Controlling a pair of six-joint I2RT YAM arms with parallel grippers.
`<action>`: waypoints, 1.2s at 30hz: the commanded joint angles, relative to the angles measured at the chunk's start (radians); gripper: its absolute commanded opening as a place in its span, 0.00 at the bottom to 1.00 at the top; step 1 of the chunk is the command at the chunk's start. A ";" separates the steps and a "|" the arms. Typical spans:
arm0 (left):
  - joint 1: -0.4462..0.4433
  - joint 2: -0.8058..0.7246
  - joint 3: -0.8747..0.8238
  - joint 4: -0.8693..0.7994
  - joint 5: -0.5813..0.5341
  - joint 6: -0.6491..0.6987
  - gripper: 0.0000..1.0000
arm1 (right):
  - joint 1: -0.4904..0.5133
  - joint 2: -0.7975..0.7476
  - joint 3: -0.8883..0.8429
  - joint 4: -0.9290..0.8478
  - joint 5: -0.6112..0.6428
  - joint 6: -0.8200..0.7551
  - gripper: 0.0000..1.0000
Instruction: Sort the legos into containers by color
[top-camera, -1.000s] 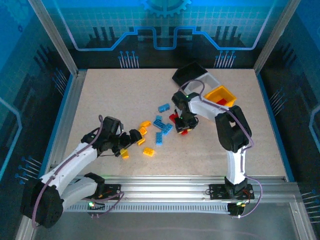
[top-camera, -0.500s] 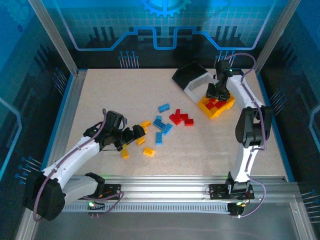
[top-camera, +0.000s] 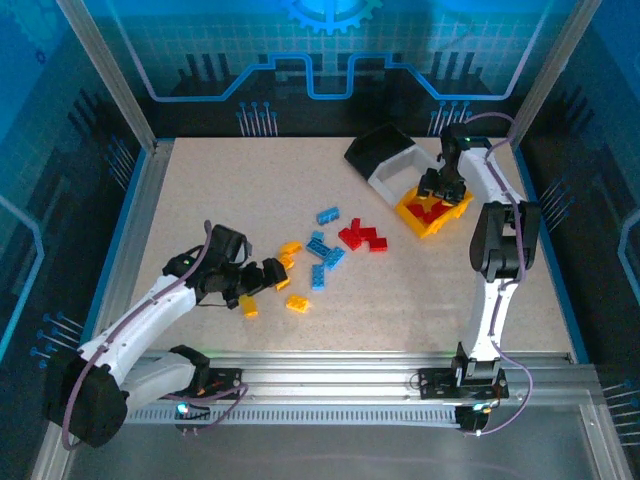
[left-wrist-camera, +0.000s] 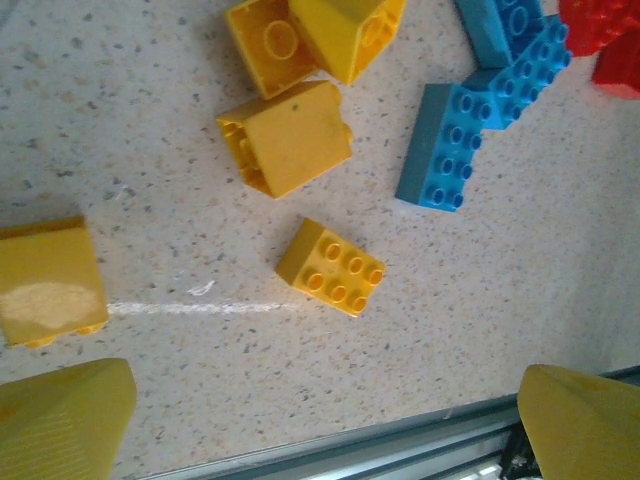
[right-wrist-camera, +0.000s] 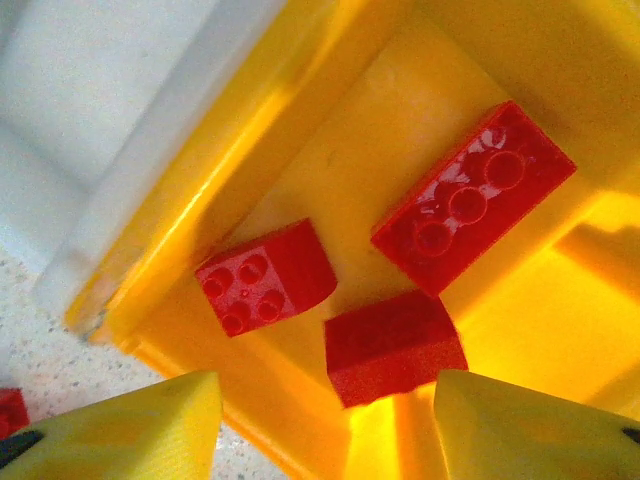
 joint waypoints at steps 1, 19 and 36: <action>-0.008 0.017 0.025 -0.093 -0.065 0.020 0.99 | 0.070 -0.129 -0.044 -0.022 -0.025 -0.032 0.63; -0.005 0.284 0.029 -0.135 -0.229 0.026 0.71 | 0.376 -0.364 -0.417 0.067 -0.188 0.079 0.67; -0.005 0.430 0.025 -0.071 -0.270 0.087 0.42 | 0.340 -0.420 -0.401 0.036 -0.215 0.086 0.68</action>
